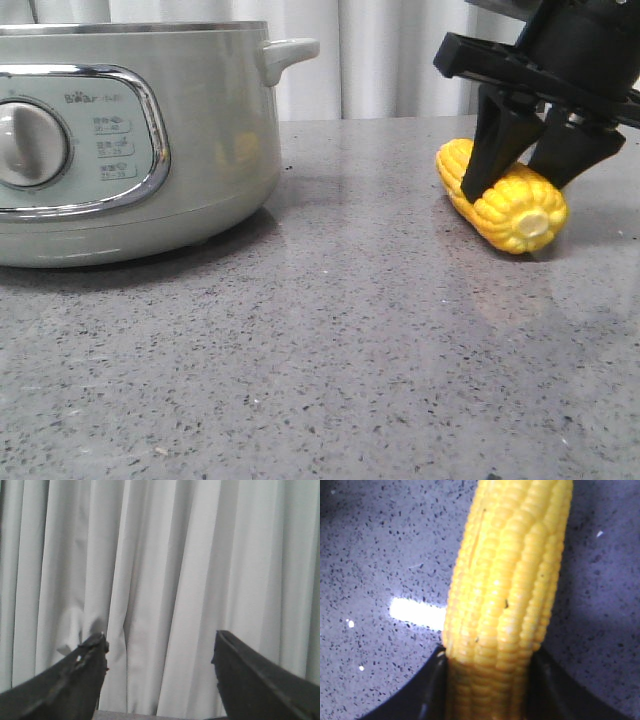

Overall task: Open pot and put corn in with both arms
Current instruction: 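Lower the right gripper onto the yellow corn cob and grasp it, then carry the corn cob over the open pot with the right gripper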

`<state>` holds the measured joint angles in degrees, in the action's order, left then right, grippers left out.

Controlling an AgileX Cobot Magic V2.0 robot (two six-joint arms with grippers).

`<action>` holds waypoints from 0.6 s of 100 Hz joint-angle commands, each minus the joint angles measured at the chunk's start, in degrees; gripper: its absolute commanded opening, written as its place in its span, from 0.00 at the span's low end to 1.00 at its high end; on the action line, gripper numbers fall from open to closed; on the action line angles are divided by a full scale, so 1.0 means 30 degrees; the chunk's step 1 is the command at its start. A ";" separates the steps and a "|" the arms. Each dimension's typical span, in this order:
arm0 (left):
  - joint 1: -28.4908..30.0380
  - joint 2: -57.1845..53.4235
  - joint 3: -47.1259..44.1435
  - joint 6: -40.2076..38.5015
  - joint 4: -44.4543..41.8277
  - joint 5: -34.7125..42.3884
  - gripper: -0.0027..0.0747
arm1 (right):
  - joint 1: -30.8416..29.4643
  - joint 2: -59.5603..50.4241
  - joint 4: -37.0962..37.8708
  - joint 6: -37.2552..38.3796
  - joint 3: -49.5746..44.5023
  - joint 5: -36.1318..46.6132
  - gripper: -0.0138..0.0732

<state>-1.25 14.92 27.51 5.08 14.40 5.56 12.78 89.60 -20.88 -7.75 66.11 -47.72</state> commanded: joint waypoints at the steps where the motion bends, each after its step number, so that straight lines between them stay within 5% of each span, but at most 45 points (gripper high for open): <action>1: -0.0206 0.0181 0.0641 -0.0193 -0.0017 0.1142 0.59 | 0.0049 -0.1567 -0.0357 -0.0036 0.1009 0.0921 0.20; 20: -0.0206 0.0181 0.0641 -0.0193 -0.0017 0.1142 0.59 | 0.1002 -0.3310 -0.0766 -0.0072 0.4383 0.1225 0.20; 60: -0.0206 0.0181 0.0641 -0.0193 -0.0017 0.1142 0.59 | 0.8140 0.0614 -0.0957 -0.0382 1.0996 0.4664 0.21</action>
<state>-1.51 14.92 27.51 5.08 14.40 5.56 34.58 89.54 -23.12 -8.11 96.00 -38.60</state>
